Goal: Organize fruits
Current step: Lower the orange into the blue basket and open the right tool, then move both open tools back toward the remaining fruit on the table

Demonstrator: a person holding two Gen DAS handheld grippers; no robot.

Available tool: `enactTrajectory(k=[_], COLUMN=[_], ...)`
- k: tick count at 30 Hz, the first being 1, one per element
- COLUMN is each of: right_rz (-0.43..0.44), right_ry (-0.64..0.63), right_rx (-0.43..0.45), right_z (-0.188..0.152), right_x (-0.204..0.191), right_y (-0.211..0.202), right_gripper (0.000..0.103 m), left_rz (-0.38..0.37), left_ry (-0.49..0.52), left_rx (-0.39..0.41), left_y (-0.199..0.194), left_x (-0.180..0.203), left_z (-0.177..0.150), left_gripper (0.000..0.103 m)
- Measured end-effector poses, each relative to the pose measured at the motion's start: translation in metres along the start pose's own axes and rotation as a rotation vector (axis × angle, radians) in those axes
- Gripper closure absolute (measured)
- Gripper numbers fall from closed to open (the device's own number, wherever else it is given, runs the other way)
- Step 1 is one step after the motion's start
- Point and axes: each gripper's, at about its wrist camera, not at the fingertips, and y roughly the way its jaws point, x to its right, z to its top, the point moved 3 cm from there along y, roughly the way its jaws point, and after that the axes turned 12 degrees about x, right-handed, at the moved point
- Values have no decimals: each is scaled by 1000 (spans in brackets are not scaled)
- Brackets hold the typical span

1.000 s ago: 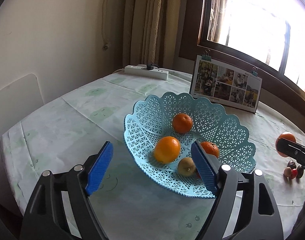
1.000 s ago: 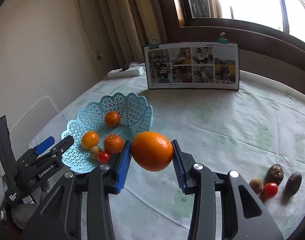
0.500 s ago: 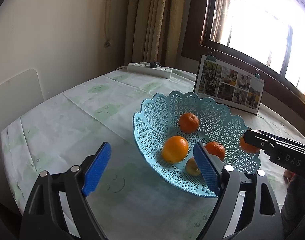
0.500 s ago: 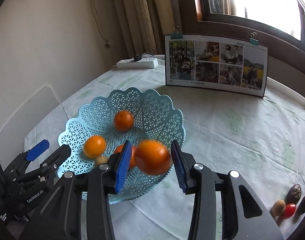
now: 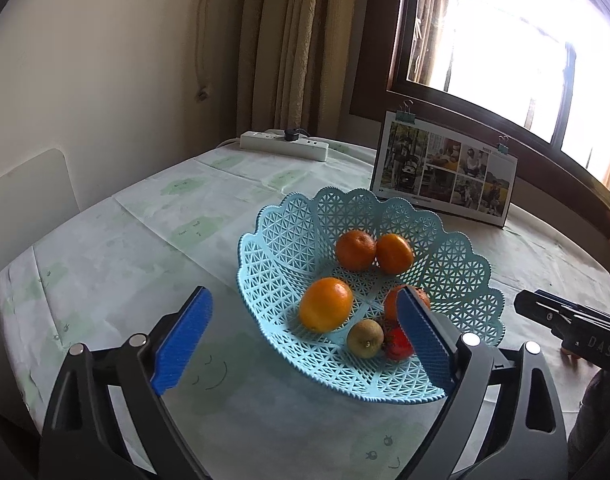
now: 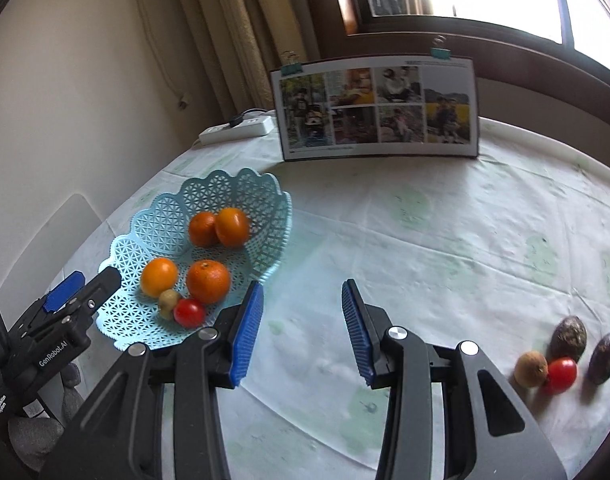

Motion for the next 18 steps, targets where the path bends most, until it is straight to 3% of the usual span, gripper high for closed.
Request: enactTrajectory(k=[18], right_rz=[-180], right_ry=[120], right_rx=[45], right_z=[-16], right_x=[98], right_y=[-55], right_gripper=[61], left_rz=[-119], left_ry=[96], left_rx=[12], left_y=[-11], left_x=[72], left_z=[3], left_gripper=[6])
